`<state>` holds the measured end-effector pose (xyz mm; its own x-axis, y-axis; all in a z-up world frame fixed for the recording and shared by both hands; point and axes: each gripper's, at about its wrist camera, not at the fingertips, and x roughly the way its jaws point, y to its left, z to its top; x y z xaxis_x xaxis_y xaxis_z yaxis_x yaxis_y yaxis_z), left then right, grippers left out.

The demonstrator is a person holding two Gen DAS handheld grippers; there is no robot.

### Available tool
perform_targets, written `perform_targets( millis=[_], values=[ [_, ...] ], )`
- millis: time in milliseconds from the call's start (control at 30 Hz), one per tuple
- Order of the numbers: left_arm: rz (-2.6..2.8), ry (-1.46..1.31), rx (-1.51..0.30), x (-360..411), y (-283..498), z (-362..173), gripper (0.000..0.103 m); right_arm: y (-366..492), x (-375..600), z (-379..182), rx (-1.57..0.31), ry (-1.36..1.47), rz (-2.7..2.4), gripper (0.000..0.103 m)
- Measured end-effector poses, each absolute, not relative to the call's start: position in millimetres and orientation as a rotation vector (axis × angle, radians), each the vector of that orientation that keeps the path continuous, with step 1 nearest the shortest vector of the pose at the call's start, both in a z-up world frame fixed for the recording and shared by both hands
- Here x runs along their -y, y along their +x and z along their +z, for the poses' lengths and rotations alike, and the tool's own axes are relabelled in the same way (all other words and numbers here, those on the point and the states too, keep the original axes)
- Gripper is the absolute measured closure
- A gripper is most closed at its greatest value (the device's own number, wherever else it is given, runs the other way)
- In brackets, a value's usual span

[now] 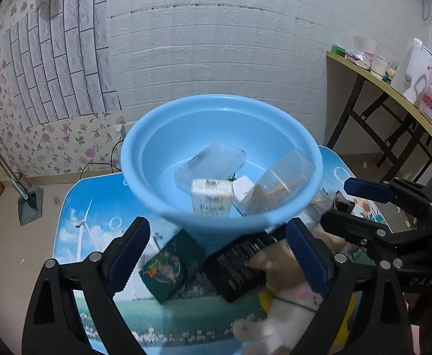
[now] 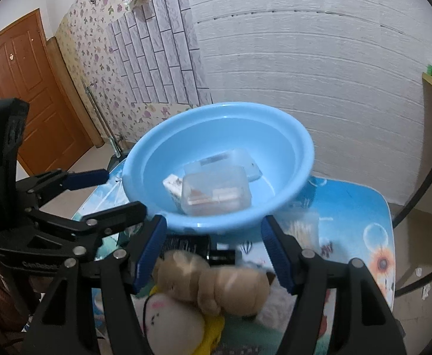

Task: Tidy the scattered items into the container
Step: 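Withdraw both tools from the basin back over the table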

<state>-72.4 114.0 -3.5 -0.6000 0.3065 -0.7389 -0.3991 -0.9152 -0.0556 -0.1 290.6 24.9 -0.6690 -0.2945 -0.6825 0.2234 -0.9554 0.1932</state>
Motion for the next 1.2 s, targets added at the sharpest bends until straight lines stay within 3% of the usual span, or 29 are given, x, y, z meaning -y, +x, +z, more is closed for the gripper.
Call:
perform_targets(
  millis=[900, 1200],
  values=[
    [2.473, -1.233, -0.229, -97.3, -1.3, -43.8, 0.009, 79.3, -317.1, -13.3, 0.198, 1.271, -2.639, 0.037],
    [2.492, -1.312, -0.161, -68.0, -3.3, -57.5, 0.009, 82.8, -317.2, -18.4, 0.216, 1.285, -2.625, 0.037]
  ],
)
